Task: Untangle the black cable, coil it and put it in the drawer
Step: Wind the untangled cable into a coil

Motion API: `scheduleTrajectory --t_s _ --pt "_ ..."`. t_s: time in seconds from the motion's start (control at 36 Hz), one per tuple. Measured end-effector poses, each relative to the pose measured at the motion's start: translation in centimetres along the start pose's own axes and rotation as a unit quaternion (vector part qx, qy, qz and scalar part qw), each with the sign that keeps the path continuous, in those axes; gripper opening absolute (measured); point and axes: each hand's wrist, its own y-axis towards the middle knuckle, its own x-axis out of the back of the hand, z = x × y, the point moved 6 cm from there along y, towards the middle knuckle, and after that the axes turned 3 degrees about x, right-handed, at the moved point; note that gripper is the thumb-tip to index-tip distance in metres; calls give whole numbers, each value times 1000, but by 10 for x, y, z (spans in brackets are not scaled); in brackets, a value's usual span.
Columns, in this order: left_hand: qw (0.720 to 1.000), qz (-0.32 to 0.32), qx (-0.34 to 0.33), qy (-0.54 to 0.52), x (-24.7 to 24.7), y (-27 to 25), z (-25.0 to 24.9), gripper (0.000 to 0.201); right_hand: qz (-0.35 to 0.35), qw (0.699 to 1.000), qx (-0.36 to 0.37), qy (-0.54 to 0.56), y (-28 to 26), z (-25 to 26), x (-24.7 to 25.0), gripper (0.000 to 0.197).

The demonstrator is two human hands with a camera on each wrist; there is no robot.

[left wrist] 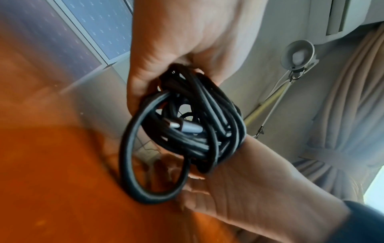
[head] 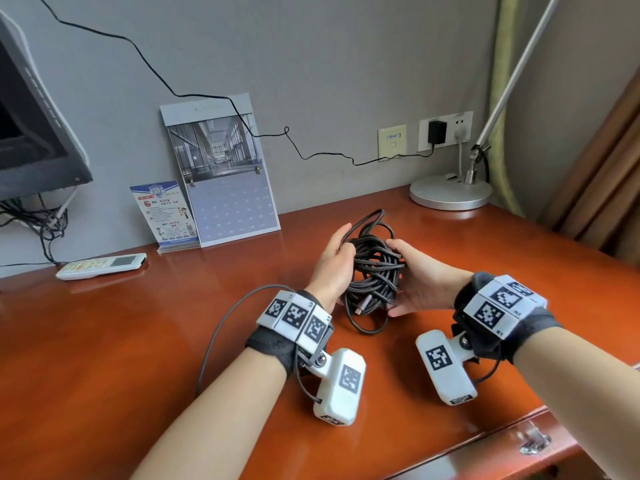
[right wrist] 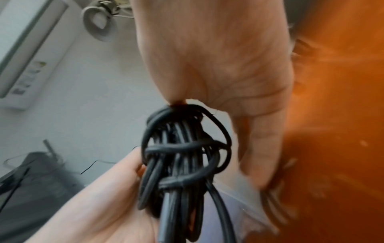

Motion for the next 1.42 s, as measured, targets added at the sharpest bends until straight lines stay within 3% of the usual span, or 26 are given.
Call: scheduleTrajectory --t_s 0.08,0.14,0.19,0.31,0.42,0.53,0.69,0.81,0.89,0.97,1.03,1.08,1.14,1.19,1.28,1.33,1.42 --pt "999 -25 -31 13 9 2 -4 46 -121 988 63 -71 -1 14 12 45" --pt "997 -28 -56 44 15 4 -8 44 -219 956 164 -109 -6 37 25 37" --pt "993 -13 -79 84 18 4 -13 43 -270 927 225 -128 -13 57 29 37" --pt "973 12 -115 200 20 0 -22 41 -246 903 240 -256 -16 80 20 31" --pt "948 7 -119 296 28 -2 -20 31 -195 847 293 -398 -21 93 6 17" --pt "947 46 -155 276 29 -7 -23 33 -114 875 338 -327 -27 96 -8 17" --pt "969 110 -183 126 25 -19 -36 30 -126 907 346 -206 -20 97 -11 21" --pt "984 90 -151 -32 36 -19 -37 44 -43 908 333 -249 -14 88 -21 24" --pt "984 41 -106 -135 46 -16 -38 42 -35 900 341 -271 -12 78 -26 27" --pt "975 3 -50 -215 49 -17 -37 32 -56 889 375 -257 -12 75 -27 32" --pt "968 1 -20 -249 48 -19 -35 22 -82 859 412 -291 -16 75 -26 37" --pt "950 19 20 -311 48 -18 -29 39 -90 838 419 -337 -17 70 -28 40" --pt "920 24 45 -388 49 -15 -24 55 -43 866 400 -299 -19 64 -36 35" --pt "910 7 52 -410 49 -14 -25 55 -26 888 382 -256 -20 64 -40 28" --pt "910 -32 75 -407 48 -15 -25 47 -37 910 332 -245 -20 63 -38 49" --pt "903 -46 96 -416 47 -16 -25 45 55 930 323 -166 -22 59 -47 56" --pt "900 -81 125 -410 50 -15 -19 44 197 936 291 13 -26 52 -59 56"
